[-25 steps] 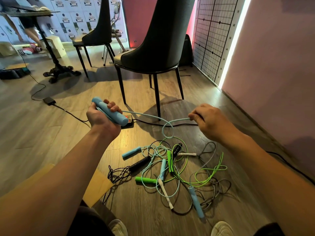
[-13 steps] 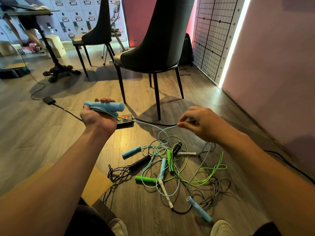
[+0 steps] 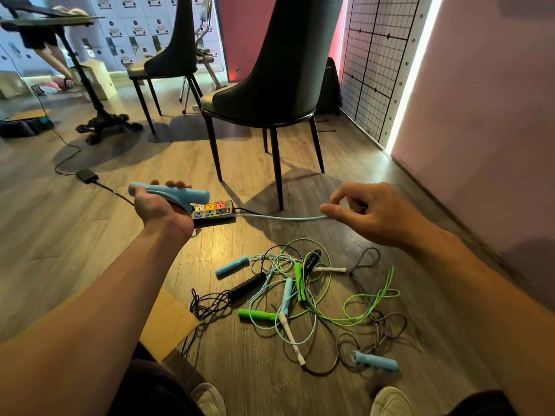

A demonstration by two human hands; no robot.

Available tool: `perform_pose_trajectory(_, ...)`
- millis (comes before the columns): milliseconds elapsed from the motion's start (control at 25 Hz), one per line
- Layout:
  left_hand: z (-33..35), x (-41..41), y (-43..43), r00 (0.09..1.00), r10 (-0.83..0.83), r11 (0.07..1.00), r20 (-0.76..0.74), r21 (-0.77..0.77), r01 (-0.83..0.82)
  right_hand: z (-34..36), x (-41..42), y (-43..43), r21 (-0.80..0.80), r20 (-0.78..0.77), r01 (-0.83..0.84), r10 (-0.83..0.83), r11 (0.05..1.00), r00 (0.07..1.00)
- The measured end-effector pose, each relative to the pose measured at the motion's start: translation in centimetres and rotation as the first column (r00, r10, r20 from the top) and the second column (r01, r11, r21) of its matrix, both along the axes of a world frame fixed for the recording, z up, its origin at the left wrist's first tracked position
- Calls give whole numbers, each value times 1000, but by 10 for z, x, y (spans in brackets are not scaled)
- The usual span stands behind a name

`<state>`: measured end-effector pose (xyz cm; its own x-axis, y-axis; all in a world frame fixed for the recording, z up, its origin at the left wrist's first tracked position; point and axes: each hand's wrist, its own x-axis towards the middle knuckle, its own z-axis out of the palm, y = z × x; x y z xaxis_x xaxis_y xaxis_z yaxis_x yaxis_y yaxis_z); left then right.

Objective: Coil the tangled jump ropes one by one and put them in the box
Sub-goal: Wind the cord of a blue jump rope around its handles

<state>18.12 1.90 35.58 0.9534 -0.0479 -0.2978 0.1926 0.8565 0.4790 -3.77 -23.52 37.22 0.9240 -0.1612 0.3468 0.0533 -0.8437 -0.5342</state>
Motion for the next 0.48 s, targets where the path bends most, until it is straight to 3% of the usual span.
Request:
perform_pose_trajectory(200,-2,-5,-7,996,-84,993,40,90,80,4,1,5,35,101,-46,43,998,994)
perform_pose_trajectory(320,0,-7,-6,942,-304,953,144,43,301,-3,4,2,110,-28,30,-27,994,999)
perform_pose_trajectory(400,5,-11,-6,801,-542,837,255,74,543,-10,7,3,118,-180,104,-81,988,980)
perform_pose_trajectory(480,12,-22,-11,591,-739,663,323,195,723,-18,11,4,31,-336,175,-155,984,929)
